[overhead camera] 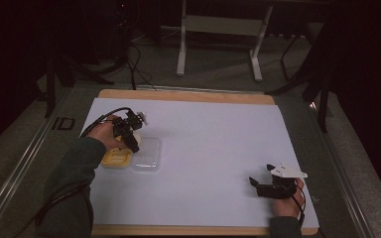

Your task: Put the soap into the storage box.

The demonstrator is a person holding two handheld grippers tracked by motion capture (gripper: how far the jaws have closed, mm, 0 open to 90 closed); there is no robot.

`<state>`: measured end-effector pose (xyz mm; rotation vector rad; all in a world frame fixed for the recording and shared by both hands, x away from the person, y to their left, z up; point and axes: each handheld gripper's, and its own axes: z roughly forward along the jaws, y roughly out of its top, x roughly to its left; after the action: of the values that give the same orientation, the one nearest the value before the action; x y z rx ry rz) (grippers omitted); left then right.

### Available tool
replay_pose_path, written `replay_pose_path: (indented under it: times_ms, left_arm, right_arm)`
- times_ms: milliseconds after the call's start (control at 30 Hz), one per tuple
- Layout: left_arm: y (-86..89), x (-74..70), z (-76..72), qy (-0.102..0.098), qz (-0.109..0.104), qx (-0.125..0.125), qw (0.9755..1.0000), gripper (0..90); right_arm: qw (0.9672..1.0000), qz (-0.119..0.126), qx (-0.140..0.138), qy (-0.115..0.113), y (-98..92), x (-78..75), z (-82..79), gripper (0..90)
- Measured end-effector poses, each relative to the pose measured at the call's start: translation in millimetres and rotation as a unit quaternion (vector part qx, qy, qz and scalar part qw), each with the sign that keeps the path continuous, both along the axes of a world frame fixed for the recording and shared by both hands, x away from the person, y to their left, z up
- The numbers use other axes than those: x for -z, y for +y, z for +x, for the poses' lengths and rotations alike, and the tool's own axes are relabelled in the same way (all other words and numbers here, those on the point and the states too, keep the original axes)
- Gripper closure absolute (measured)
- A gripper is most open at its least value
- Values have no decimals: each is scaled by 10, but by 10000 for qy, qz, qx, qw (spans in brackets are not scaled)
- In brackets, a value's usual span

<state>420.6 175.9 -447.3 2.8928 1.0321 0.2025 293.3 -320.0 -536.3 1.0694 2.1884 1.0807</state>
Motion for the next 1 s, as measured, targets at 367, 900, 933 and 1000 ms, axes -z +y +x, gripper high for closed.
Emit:
replay_pose_path:
  times_ms: [367, 900, 933, 1000]
  left_arm:
    - [113, 3, -8, -20, -16, -169, 9999, 233]
    - [259, 52, -7, 26, -24, -334, 9994, 233]
    - [267, 54, -7, 16, -23, -348, 9994, 233]
    - [287, 60, -4, 36, -49, -389, 9992, 233]
  right_arm:
    - [10000, -1, -2, -2, 0, 0, 0, 136]
    - [10000, -8, -8, -9, 1, 1, 1, 136]
    - [10000, -8, -6, -6, 1, 1, 1, 136]
    - [10000, -6, -3, -5, 1, 0, 0, 136]
